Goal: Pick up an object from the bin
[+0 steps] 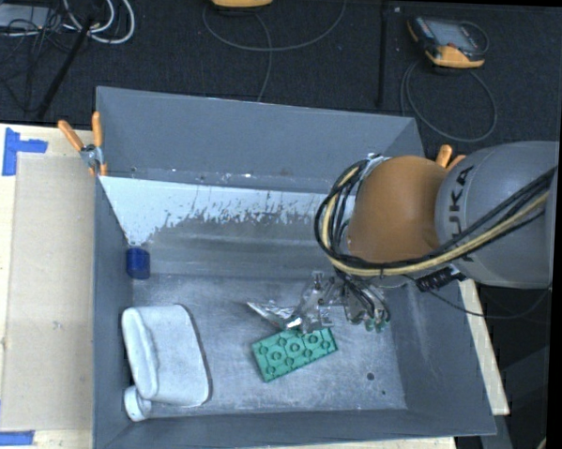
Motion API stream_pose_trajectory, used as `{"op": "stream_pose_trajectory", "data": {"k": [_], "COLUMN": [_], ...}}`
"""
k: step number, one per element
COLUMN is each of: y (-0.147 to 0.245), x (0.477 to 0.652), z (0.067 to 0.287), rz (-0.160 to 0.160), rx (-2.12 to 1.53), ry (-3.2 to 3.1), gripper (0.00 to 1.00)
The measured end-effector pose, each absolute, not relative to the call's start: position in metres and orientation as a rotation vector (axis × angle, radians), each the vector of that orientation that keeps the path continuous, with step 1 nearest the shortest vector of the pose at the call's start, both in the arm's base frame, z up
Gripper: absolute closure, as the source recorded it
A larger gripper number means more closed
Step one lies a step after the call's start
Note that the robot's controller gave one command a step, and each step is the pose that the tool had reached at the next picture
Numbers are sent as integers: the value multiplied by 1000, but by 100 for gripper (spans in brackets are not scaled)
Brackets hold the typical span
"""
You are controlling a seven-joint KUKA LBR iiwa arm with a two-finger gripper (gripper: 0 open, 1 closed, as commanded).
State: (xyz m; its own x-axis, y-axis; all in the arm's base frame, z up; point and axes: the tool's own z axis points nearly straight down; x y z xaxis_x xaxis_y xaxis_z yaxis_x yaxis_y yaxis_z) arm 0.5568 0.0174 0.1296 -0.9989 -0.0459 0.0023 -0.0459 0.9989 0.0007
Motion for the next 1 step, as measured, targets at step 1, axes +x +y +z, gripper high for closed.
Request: {"op": "stream_pose_trajectory", "data": {"k": [1], "y": [17], "x": [557], "z": [130], "rz": [-1], "rx": [72], "ry": [-3138], "gripper": [100]}}
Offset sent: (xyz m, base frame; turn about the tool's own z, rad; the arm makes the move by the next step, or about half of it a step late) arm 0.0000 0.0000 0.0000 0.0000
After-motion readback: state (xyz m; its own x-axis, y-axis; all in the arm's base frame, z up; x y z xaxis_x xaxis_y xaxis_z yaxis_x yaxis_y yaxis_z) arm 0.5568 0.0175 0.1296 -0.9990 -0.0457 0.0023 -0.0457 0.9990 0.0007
